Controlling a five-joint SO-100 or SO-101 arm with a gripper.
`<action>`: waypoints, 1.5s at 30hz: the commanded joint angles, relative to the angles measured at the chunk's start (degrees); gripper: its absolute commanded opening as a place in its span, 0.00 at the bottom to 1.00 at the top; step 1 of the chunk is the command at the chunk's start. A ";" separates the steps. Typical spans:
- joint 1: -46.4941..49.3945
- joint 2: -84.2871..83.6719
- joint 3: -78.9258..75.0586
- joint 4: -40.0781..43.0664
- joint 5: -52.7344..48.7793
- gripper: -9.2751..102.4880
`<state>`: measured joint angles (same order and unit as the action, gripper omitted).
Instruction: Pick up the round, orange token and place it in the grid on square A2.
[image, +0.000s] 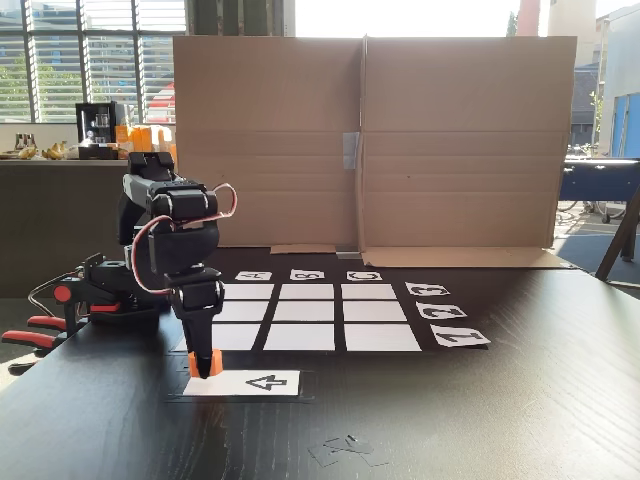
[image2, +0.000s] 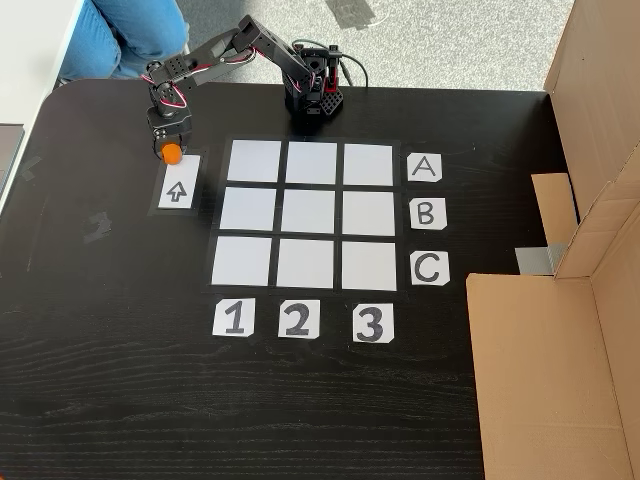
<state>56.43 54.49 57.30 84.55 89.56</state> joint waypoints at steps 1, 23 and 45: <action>0.53 7.73 1.85 -0.35 -1.14 0.07; -1.49 37.44 20.92 1.41 -17.75 0.07; -8.00 58.54 37.35 3.60 -46.32 0.07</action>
<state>49.75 108.46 93.52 87.80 45.26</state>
